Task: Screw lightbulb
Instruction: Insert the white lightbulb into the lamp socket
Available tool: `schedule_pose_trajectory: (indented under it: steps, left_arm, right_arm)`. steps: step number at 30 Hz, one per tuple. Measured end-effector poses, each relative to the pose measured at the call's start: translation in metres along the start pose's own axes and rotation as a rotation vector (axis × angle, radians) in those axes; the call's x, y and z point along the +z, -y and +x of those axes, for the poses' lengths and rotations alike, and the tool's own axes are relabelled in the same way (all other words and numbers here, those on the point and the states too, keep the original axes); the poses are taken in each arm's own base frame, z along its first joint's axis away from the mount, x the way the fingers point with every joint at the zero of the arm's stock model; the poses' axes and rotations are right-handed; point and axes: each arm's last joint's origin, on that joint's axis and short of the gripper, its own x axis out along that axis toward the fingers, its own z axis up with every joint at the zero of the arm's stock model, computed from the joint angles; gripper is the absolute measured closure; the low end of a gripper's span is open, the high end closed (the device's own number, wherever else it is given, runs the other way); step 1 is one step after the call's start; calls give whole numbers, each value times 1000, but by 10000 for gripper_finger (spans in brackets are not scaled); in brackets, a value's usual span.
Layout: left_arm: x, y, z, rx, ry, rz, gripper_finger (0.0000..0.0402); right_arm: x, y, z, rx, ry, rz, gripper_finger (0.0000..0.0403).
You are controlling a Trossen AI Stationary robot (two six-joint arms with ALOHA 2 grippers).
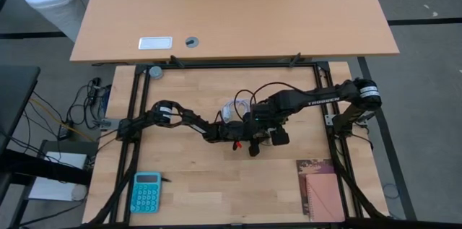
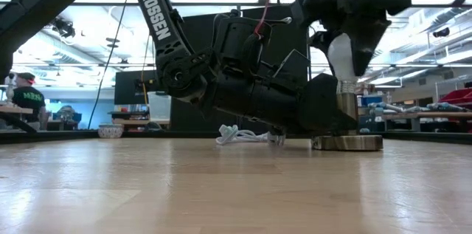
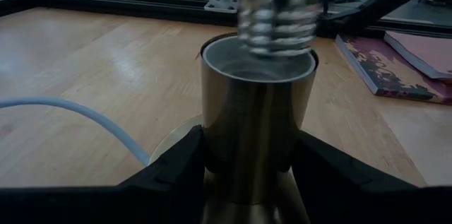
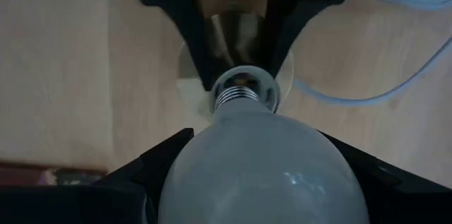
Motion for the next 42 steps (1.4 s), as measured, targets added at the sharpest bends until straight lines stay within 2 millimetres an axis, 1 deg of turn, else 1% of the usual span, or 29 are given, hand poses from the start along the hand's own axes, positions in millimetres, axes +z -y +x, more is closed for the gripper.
schedule_pose_trajectory:
  steps: [5,13,42]
  left_arm:
    - [0,0,0,-2,-4,1,208]
    - [0,0,0,-2,-7,4,208]
    - [0,0,0,-2,-7,1,208]
  right_arm:
    - [1,0,10,-2,23,-3,142]
    - [1,3,15,30,49,-1,141]
    - [4,2,15,38,77,18,140]
